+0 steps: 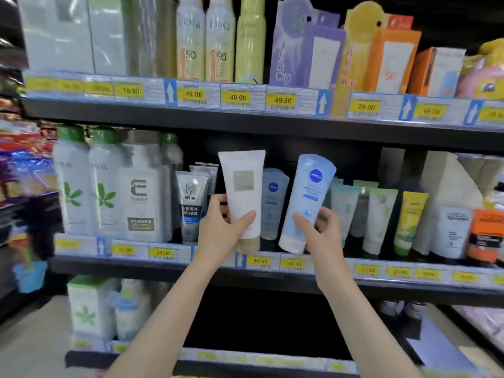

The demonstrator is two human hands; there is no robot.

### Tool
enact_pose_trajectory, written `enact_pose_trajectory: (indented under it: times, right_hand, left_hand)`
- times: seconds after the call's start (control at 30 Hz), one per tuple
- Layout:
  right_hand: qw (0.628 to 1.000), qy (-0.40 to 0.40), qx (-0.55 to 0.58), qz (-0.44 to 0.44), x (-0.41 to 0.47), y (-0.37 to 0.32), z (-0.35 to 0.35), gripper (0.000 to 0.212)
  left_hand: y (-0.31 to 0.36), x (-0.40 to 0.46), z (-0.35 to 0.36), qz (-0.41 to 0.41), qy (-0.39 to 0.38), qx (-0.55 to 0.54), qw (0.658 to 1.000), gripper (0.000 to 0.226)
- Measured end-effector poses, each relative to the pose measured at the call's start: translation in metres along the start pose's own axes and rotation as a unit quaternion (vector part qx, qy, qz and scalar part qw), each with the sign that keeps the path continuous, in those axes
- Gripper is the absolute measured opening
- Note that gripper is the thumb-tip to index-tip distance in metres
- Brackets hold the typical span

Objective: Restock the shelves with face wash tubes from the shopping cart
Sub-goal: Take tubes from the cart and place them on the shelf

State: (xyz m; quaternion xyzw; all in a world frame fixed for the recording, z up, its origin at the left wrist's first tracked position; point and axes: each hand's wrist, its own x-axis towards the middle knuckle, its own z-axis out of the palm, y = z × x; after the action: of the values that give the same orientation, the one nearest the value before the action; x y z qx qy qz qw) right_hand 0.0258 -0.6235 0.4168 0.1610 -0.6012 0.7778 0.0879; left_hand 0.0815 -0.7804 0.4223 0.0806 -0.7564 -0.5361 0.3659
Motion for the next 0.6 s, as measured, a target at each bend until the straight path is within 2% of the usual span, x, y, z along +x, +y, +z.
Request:
enact_pose_trajectory:
  times: [0.2,0.4,0.6]
  right_hand:
    - [1.0,-0.008,0.005,0.011,0.018,0.013,0.013,0.043]
    - [1.0,-0.015,0.009,0.022,0.029,0.02,0.009,0.046]
    - [0.998,-0.024,0.049,0.038,0.033,0.024,0.002,0.047]
  left_hand:
    - [-0.011,0.023,-0.006,0.02,-0.01,0.079,0.997,0.051]
    - [-0.019,0.035,0.0,0.026,0.011,0.16,0.987,0.054]
    - [-0.026,0.042,0.008,0.025,0.007,0.201,0.979,0.056]
